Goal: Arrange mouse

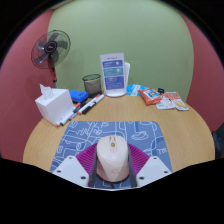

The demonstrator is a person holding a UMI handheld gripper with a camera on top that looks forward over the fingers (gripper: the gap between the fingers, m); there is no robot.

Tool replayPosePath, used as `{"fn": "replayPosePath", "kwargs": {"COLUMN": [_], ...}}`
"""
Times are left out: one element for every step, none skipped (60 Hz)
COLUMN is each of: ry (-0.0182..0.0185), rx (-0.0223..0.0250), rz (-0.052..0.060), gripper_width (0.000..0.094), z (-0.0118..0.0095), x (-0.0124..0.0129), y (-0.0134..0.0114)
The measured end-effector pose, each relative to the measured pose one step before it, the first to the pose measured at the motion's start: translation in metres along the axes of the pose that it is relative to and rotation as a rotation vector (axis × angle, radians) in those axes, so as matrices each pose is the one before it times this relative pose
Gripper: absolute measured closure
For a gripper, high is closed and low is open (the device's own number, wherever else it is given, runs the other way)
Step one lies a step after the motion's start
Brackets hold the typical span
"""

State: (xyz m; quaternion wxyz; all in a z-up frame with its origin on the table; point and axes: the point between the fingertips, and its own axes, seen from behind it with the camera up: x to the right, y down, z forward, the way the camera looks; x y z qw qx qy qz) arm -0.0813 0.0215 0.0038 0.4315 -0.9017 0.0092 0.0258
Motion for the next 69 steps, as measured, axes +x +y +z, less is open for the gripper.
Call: {"fn": "replayPosePath", "kwargs": {"ry": [-0.00090,0.00448,0.00358,0.00566,0.00646,0.00565,0.00500,0.00176,-0.00053,-0.00149,-0.00103,0.00139,0.00355,0.00589,0.01309,0.00720,0.00753,0.00529,0.00507,0.00283,0.00163,0.00152,0.00219,0.00169,0.00041,-0.00014,0.00027,0.00159,0.00205,0.00264,0.00195,0.00309,0.00191,0.00073,-0.00037,-0.00063,-0.00087,-0.00209,-0.00006,0.00096,0.00241,0.00282,0.00206,0.00178,0.00126,0.00043,-0.00138,-0.00278,-0.00154,-0.00044,-0.00043,0.00003,-0.00001,0.00115,0.00127,0.00212,0.00114,0.00018,-0.00031,-0.00040,-0.00020,-0.00128,-0.00143,-0.00212,-0.00216,-0.00251,-0.00245,-0.00214,-0.00127], "rx": [-0.00559,-0.00616,0.00630,0.01025,0.00000,-0.00056,-0.00532,-0.00091,0.00083,0.00214,0.00238,0.00270,0.00317,0.00312,0.00065,0.00714,0.00704,0.00517,0.00466,0.00362,0.00597,0.00443,0.00363,0.00383,0.00552,0.00589,0.00493,0.00523,0.00611,0.00624,0.00246,0.00314,0.00171,0.00214,0.00117,0.00232,0.00293,0.00308,0.00289,0.00198,0.00222,0.00256,0.00193,0.00053,-0.00134,-0.00114,-0.00029,-0.00056,-0.00097,-0.00191,-0.00184,-0.00188,-0.00220,-0.00243,-0.00145,-0.00049,0.00003,0.00040,0.00090,-0.00011,0.00013,0.00050,0.00090,0.00122,0.00072,0.00046,0.00043,0.00001,0.00008], "rz": [-0.0015,-0.0019,-0.0047,-0.0065,-0.0065,-0.0057,-0.0057,-0.0019,-0.0011,-0.0005,-0.0008,-0.0013,-0.0020,-0.0018,-0.0047,-0.0031,-0.0042,-0.0035,-0.0027,-0.0012,-0.0016,-0.0015,0.0001,0.0004,0.0005,-0.0006,-0.0012,-0.0014,-0.0012,-0.0013,-0.0019,-0.0014,-0.0008,-0.0004,0.0000,0.0011,0.0020,0.0004,-0.0009,-0.0018,-0.0010,-0.0006,-0.0006,-0.0002,-0.0005,-0.0002,0.0017,0.0051,0.0056,0.0058,0.0046,0.0031,0.0031,0.0035,0.0033,0.0034,0.0019,0.0000,-0.0011,-0.0018,-0.0010,-0.0005,-0.0003,-0.0004,-0.0003,-0.0001,0.0001,0.0006,0.0017], "gripper_width": [0.0463,0.0446,0.0436,0.0424,0.0411,0.0398,0.0368,0.0318,0.0258,0.0232,0.0145,0.0090,0.0075,0.0088,0.0097,0.0099,0.0099,0.0099,0.0096,0.0100,0.0097,0.0096,0.0095,0.0095,0.0091,0.0091,0.0092,0.0092,0.0093,0.0093,0.0092,0.0095,0.0094,0.0095,0.0094,0.0093,0.0092,0.0092,0.0094,0.0092,0.0092,0.0092,0.0093,0.0094,0.0091,0.0093,0.0095,0.0094,0.0095,0.0095,0.0095,0.0093,0.0094,0.0092,0.0092,0.0094,0.0094,0.0093,0.0095,0.0095,0.0095,0.0097,0.0096,0.0096,0.0095,0.0093,0.0091,0.0093,0.0094], "z": [0.00470,0.00020,-0.00033,-0.00042,-0.00069,-0.00101,-0.00116,-0.00233,-0.00249,-0.00355,-0.00435,-0.00480,-0.00567,-0.00680,-0.00703,-0.00763,-0.00700,-0.00827,-0.00764,-0.00788,-0.00831,-0.00834,-0.00878,-0.00882,-0.00870,-0.00880,-0.00874,-0.00881,-0.00876,-0.00862,-0.01326,-0.00775,-0.00978,-0.00759,-0.00800,-0.00813,-0.00811,-0.00977,-0.00757,-0.00793,-0.00762,-0.00766,-0.00725,-0.00716,-0.00679,-0.00698,-0.00650,-0.00633,-0.00591,-0.00565,-0.00549,-0.00495,-0.00507,-0.00439,-0.00227,-0.00404,-0.00398,-0.00325,-0.00313,-0.00265,-0.00275,-0.00268,-0.00216,-0.00184,-0.00167,-0.00151,-0.00114,-0.00092,-0.00073], "x": [0.00136,-0.00066,0.00031,0.00032,0.00043,0.00022,0.00067,0.00006,-0.00058,-0.00104,-0.00080,-0.00001,0.00000,0.00106,0.00137,0.00192,0.00051,0.00106,-0.00040,-0.00026,-0.00020,0.00017,-0.00011,0.00001,-0.00069,-0.00052,-0.00063,-0.00013,-0.00007,0.00015,0.00078,-0.00007,0.00003,-0.00095,-0.00064,-0.00093,-0.00092,-0.00049,-0.00070,-0.00061,-0.00024,-0.00052,-0.00035,-0.00050,-0.00027,-0.00068,-0.00051,0.00014,-0.00069,-0.00065,-0.00029,0.00002,0.00004,0.00018,0.00028,0.00049,0.00041,0.00051,-0.00039,-0.00029,-0.00018,-0.00041,-0.00070,-0.00082,-0.00084,-0.00072,-0.00059,-0.00073,-0.00064], "y": [0.00363,0.00371,-0.00191,-0.00178,0.00001,-0.00026,-0.00071,0.00011,-0.00084,-0.00156,-0.00179,-0.00210,-0.00235,-0.00264,-0.00455,-0.00346,-0.00315,-0.00304,-0.00259,-0.00327,-0.00275,-0.00277,-0.00214,-0.00249,-0.00256,-0.00232,-0.00175,-0.00186,-0.00203,-0.00186,-0.00215,-0.00063,-0.00032,0.00028,0.00036,0.00043,0.00068,0.00058,0.00078,0.00105,0.00148,0.00163,0.00163,0.00209,0.00215,0.00231,0.00235,0.00287,0.00236,0.00291,0.00271,0.00272,0.00300,0.00282,0.00314,0.00215,0.00206,0.00142,0.00142,0.00132,0.00097,0.00091,0.00053,0.00033,0.00028,0.00008,0.00008,0.00014,-0.00006]}}
